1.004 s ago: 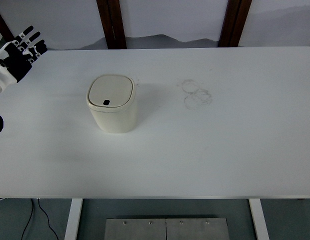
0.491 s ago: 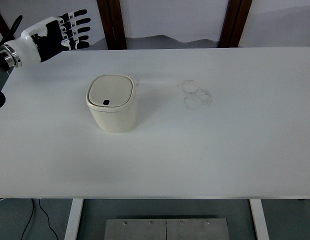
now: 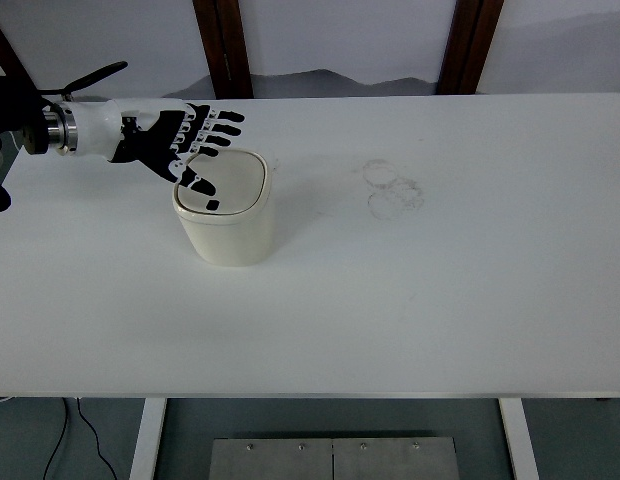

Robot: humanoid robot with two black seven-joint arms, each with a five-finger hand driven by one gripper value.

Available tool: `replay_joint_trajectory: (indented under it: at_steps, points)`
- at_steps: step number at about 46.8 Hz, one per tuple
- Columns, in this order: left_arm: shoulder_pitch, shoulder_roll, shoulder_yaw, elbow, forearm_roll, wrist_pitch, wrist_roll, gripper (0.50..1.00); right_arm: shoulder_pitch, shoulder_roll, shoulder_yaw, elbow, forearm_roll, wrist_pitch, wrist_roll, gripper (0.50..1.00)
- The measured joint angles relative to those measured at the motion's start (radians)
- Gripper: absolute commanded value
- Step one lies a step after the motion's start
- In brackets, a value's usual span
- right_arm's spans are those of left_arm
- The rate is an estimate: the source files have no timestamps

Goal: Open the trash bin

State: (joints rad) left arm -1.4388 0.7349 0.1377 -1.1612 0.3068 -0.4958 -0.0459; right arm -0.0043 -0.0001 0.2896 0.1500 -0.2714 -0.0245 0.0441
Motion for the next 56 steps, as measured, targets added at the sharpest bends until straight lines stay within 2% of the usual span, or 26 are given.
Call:
replay_joint_trajectory:
  at_steps: [5, 9, 14, 32, 56]
  points:
    - [-0.051, 0.002, 0.02, -0.04, 0.012, -0.023, 0.037, 1.0, 0.001, 0.0, 0.0, 0.0, 0.0, 0.0, 0.0, 0.993]
    - [-0.074, 0.002, 0.039, -0.058, 0.015, -0.037, 0.076, 1.0, 0.001, 0.0, 0.0, 0.0, 0.0, 0.0, 0.0, 0.993]
    - [-0.089, 0.003, 0.055, -0.07, 0.016, -0.054, 0.102, 1.0, 0.0, 0.0, 0.0, 0.0, 0.0, 0.0, 0.0, 0.993]
    - [-0.112, 0.004, 0.098, -0.101, 0.072, -0.083, 0.116, 1.0, 0.001, 0.0, 0.0, 0.0, 0.0, 0.0, 0.0, 0.993]
    - [-0.106, -0.006, 0.123, -0.101, 0.081, -0.083, 0.115, 1.0, 0.001, 0.0, 0.0, 0.0, 0.0, 0.0, 0.0, 0.993]
